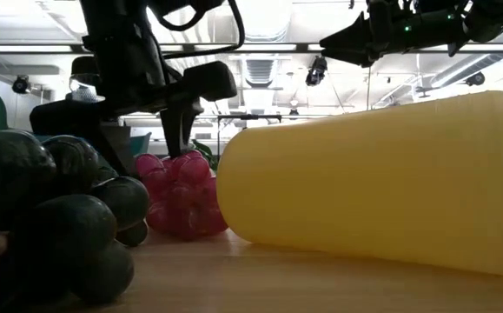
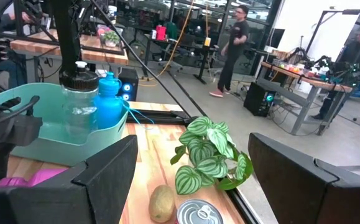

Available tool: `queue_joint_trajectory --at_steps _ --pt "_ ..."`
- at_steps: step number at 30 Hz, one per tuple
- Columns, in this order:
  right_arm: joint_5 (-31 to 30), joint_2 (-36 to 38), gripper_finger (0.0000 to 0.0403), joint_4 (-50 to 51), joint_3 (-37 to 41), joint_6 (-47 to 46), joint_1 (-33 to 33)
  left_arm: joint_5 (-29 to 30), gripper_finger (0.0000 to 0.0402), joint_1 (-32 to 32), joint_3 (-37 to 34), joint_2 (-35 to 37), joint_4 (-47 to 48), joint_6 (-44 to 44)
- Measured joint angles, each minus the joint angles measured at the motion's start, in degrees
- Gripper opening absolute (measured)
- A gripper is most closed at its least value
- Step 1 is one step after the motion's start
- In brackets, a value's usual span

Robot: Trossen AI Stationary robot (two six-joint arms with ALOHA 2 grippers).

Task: Pick & Place Food Item
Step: Put the violet water bottle into the green bin

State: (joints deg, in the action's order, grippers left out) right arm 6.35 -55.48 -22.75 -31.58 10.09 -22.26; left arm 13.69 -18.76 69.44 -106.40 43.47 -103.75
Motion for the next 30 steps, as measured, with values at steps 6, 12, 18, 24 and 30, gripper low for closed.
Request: queue_joint_trajectory --at_steps 6,12,18,24,30 --pt "0.00 -0.02 0.0305 0.01 0.00 0.00 0.00 -1.55 0.0221 0.00 -0.51 0.09 0.86 0.27" --pt "0.00 0.00 0.0305 -0.01 0.00 0.00 0.00 -2.84 0.0221 0.00 -0.51 0.28 1.92 1.25" --pt "0.00 -0.01 0.0305 0.00 -0.01 0.00 -0.01 -4.92 0.0221 0.00 -0.51 0.45 3.17 2.23" --pt "0.00 0.00 0.0306 -0.01 0.00 0.00 -0.02 -7.20 0.0221 0.00 -0.31 0.46 4.19 2.37" --pt "0.00 0.00 0.0305 0.01 0.00 0.00 0.00 -8.38 0.0221 0.00 0.36 0.55 4.48 3.06"
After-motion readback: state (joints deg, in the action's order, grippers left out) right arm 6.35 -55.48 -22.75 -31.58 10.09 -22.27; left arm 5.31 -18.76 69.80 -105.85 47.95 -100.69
